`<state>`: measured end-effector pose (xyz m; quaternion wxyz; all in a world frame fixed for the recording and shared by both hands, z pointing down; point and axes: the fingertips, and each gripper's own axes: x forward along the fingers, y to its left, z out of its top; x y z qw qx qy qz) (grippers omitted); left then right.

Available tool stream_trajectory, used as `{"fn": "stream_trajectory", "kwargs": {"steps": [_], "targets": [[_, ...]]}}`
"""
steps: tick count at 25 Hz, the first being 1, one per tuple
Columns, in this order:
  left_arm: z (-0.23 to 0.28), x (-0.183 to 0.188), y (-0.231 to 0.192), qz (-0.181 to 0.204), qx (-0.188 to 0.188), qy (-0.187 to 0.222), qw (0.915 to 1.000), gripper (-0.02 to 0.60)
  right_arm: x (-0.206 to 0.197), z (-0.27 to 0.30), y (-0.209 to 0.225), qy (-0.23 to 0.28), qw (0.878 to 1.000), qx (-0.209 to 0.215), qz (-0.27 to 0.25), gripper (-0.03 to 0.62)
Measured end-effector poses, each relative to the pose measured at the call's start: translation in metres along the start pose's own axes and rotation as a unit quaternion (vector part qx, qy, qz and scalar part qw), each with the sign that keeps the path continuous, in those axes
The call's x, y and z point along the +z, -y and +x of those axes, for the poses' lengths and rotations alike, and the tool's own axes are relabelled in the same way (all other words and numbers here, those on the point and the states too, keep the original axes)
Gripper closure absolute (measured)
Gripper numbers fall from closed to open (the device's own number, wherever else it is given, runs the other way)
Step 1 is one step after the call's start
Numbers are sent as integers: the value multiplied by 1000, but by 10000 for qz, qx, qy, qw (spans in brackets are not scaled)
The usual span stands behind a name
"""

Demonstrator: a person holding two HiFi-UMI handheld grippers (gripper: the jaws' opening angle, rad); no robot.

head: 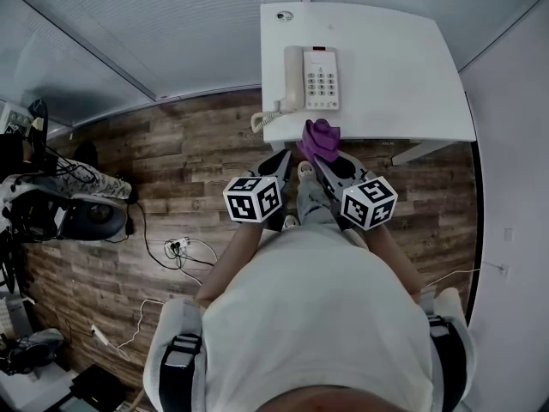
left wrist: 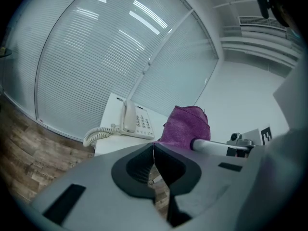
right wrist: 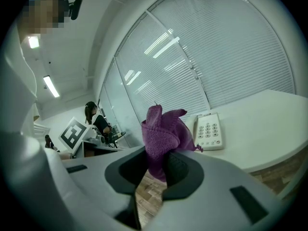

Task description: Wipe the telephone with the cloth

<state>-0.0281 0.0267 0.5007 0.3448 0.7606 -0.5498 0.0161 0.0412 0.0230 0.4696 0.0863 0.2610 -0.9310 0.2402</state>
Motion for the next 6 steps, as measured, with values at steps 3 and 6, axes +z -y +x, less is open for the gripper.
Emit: {"fn": "stream_trajectory", "kwargs": {"steps": [3, 6], "targets": [[0, 1, -2, -27, -10, 16, 10000, 557, 0, 1, 1, -5, 10000, -19, -8, 505], [2, 2, -4, -55, -7, 26, 10000, 557, -1, 2, 3, -12, 10000, -32, -13, 505]]}}
